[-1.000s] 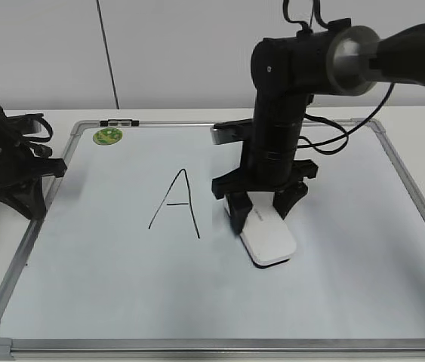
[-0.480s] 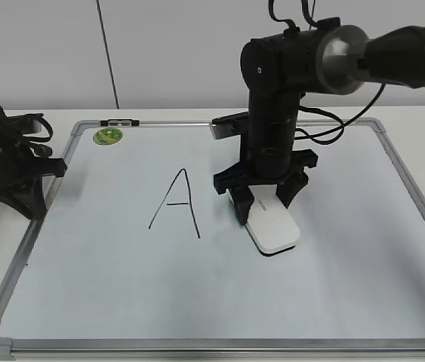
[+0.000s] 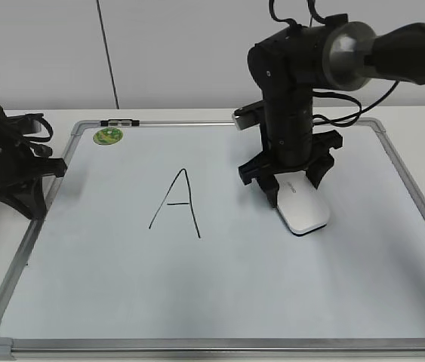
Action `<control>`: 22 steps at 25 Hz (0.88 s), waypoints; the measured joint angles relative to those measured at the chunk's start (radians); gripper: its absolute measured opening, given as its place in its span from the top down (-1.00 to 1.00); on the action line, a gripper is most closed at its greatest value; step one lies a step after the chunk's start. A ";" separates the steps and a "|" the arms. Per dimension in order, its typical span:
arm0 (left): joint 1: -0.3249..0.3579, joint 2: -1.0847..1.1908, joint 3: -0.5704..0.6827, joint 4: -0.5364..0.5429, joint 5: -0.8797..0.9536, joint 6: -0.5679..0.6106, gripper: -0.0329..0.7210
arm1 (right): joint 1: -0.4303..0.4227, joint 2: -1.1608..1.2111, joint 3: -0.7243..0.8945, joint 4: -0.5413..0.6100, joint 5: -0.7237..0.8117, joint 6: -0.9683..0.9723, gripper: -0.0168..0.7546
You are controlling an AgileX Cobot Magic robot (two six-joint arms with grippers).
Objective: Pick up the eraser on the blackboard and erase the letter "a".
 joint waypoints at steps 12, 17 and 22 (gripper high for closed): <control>0.000 0.002 0.000 -0.001 -0.002 0.000 0.74 | -0.163 -0.173 0.014 -0.018 0.000 0.046 -0.43; 0.000 0.002 0.000 -0.001 -0.002 0.000 0.74 | -0.349 -0.229 0.109 0.101 0.000 -0.036 -0.43; 0.000 0.002 -0.002 -0.001 -0.002 0.000 0.74 | -0.432 -0.234 0.207 0.202 0.000 -0.140 -0.43</control>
